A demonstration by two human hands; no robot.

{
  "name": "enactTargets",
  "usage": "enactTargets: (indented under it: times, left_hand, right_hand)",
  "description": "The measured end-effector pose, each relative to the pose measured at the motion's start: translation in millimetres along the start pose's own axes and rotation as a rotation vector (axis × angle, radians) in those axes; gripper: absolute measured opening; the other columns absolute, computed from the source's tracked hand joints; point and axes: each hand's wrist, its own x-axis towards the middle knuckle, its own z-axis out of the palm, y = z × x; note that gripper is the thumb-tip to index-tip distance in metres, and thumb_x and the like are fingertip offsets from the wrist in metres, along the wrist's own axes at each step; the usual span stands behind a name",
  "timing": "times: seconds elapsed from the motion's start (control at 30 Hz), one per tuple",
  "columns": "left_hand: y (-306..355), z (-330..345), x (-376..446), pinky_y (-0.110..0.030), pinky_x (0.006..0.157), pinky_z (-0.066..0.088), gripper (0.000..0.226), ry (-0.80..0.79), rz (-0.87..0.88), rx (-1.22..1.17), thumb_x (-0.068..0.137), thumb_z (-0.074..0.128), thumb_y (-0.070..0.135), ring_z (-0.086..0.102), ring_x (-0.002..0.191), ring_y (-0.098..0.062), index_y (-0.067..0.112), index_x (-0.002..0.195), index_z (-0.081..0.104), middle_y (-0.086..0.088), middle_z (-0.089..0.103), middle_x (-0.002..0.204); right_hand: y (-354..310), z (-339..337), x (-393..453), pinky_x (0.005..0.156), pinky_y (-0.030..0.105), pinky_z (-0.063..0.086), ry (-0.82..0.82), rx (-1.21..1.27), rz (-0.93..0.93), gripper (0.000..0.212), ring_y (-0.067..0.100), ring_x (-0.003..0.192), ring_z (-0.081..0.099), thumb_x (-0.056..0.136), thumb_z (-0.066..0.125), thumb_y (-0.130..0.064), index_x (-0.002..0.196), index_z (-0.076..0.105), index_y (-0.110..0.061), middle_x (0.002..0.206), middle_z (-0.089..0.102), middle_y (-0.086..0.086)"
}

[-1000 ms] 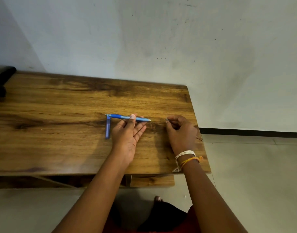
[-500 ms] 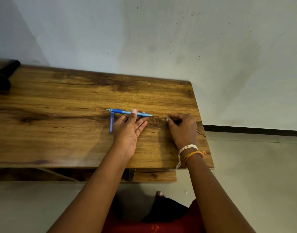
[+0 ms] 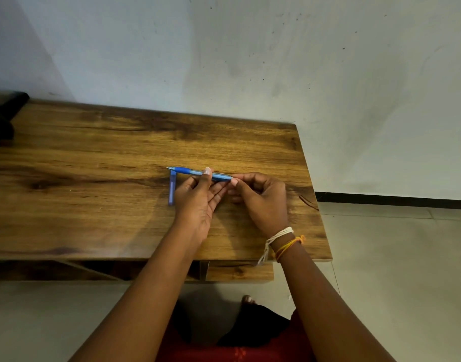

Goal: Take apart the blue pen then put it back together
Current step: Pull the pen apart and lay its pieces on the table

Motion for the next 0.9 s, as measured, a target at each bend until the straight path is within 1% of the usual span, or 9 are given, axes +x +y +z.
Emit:
enactTargets:
  times: [0.17,0.27,0.43,0.5,0.6,0.67,0.7,0.8,0.9]
  left_hand:
    - [-1.0,0.2,-0.4,-0.023,0.068,0.058,0.009,0.016,0.000,0.016,0.091,0.059,0.018,0.073,0.080,-0.016,0.009,0.093,0.062,-0.005,0.076,0.074]
    - [-1.7,0.3,-0.4,-0.024,0.070,0.058,0.010,0.025,0.005,0.040,0.091,0.059,0.018,0.073,0.080,-0.016,0.009,0.093,0.062,-0.008,0.074,0.083]
    - [2.7,-2.7,1.6,-0.027,0.071,0.059,0.008,0.038,-0.011,-0.010,0.092,0.057,0.017,0.073,0.079,-0.018,0.009,0.093,0.059,-0.012,0.072,0.088]
    - [3.7,-3.7,1.6,-0.028,0.073,0.059,0.008,0.031,-0.014,-0.006,0.091,0.057,0.017,0.073,0.082,-0.019,0.009,0.093,0.060,-0.011,0.072,0.088]
    - [3.1,-3.2,0.1,-0.028,0.072,0.059,0.008,0.005,-0.025,-0.006,0.091,0.058,0.016,0.073,0.080,-0.019,0.009,0.093,0.061,-0.008,0.075,0.079]
    - [2.4,-1.9,-0.5,-0.028,0.072,0.059,0.007,0.002,-0.028,0.000,0.090,0.058,0.015,0.074,0.078,-0.019,0.009,0.092,0.061,-0.007,0.075,0.076]
    - [2.1,-1.2,-0.5,-0.028,0.071,0.059,0.007,0.006,-0.028,0.005,0.090,0.058,0.015,0.074,0.077,-0.019,0.008,0.091,0.062,-0.008,0.075,0.078]
    - [0.3,0.5,-0.1,-0.026,0.070,0.059,0.008,0.008,-0.021,0.033,0.091,0.058,0.015,0.073,0.076,-0.017,0.008,0.092,0.062,-0.011,0.072,0.087]
    - [-1.2,0.9,0.2,-0.026,0.071,0.059,0.011,-0.005,-0.017,0.065,0.091,0.057,0.017,0.073,0.078,-0.017,0.008,0.096,0.062,-0.013,0.071,0.093]
  right_hand:
    - [0.7,0.5,-0.6,0.068,0.028,0.060,-0.014,0.041,0.024,0.010,0.025,0.078,0.073,0.088,0.063,-0.002,0.096,0.068,0.001,0.088,0.074,0.018]
    - [0.8,0.6,-0.7,0.066,0.026,0.060,-0.025,0.068,0.039,0.007,0.022,0.077,0.074,0.090,0.061,-0.001,0.094,0.066,0.001,0.086,0.073,0.018]
    - [-1.5,-8.5,1.1,0.063,0.024,0.059,-0.044,0.095,0.084,0.007,0.015,0.072,0.074,0.091,0.058,0.000,0.088,0.062,-0.005,0.083,0.074,0.011]
    - [-2.7,-19.8,4.0,0.062,0.021,0.058,0.004,-0.028,0.019,0.004,0.013,0.070,0.073,0.088,0.063,-0.004,0.088,0.066,-0.008,0.083,0.074,0.006]
    - [1.5,-41.6,9.1,0.065,0.012,0.051,0.214,-0.388,-0.137,0.006,0.006,0.075,0.067,0.084,0.071,-0.019,0.089,0.073,-0.018,0.082,0.072,-0.007]
    - [6.2,-54.1,10.8,0.066,0.010,0.044,0.347,-0.531,-0.138,0.013,0.004,0.076,0.063,0.084,0.071,-0.026,0.094,0.075,-0.018,0.086,0.071,-0.006]
    - [9.6,-58.8,12.0,0.069,0.013,0.046,0.380,-0.564,-0.123,0.015,0.007,0.079,0.062,0.084,0.070,-0.027,0.095,0.075,-0.018,0.090,0.071,-0.003]
    - [18.3,-66.2,15.6,0.084,0.036,0.055,0.396,-0.632,-0.074,0.018,0.023,0.094,0.064,0.084,0.071,-0.028,0.097,0.076,-0.016,0.101,0.069,0.008]
    - [22.8,-67.5,16.5,0.089,0.042,0.053,0.384,-0.674,-0.038,0.019,0.027,0.100,0.061,0.083,0.071,-0.029,0.097,0.076,-0.017,0.106,0.068,0.009]
